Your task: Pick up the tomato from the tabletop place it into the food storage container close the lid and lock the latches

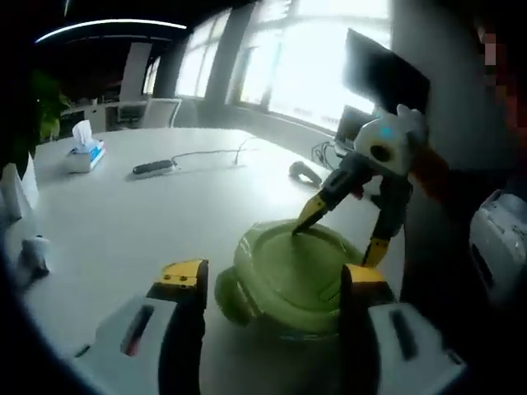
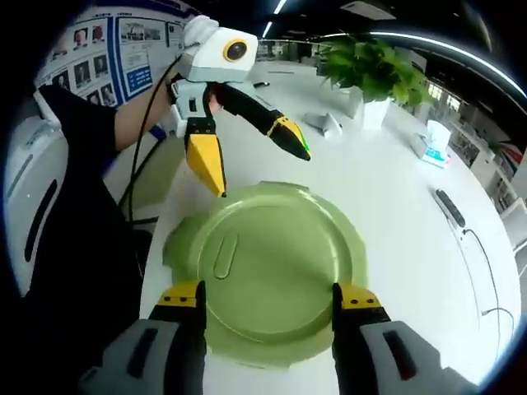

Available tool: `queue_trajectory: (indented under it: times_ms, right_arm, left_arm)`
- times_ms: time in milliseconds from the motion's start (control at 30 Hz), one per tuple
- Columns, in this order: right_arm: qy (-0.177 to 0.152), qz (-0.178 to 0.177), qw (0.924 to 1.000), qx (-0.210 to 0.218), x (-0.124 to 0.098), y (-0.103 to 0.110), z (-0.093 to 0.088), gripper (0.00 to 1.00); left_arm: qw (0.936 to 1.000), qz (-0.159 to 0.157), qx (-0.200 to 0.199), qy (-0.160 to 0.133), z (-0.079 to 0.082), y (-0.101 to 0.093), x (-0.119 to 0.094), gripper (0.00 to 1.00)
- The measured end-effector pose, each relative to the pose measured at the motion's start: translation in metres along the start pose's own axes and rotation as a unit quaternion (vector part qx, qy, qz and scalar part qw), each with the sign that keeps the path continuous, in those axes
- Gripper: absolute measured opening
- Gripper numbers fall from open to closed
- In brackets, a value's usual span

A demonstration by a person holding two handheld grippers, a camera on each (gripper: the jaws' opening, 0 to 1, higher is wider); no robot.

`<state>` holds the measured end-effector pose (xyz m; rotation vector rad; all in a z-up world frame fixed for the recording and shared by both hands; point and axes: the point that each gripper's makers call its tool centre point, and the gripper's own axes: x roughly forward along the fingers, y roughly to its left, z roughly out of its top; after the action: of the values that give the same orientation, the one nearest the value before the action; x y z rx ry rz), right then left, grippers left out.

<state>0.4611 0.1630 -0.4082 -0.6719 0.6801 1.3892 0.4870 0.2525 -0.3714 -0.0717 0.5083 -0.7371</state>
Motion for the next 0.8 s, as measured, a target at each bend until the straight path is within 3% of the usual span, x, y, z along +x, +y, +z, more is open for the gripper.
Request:
queue_trajectory:
  times_ms: [233,567,800]
  right_arm:
    - [-0.004,-0.009,0.9999,0.014,-0.002,-0.001,-0.003,0.56]
    - [0.010,-0.007,0.9999,0.013,-0.011,-0.002,-0.014,0.52]
    - [0.015,-0.011,0.9997,0.014,-0.011,-0.002,-0.014,0.52]
  left_arm:
    - [0.9995,0.014,-0.011,0.026,-0.015,0.003,0.001,0.56]
    - [0.9995,0.006,-0.010,0.030,-0.015,-0.008,0.008,0.56]
    - [0.9949,0.017,-0.053,0.085,-0.025,-0.005,0.008,0.52]
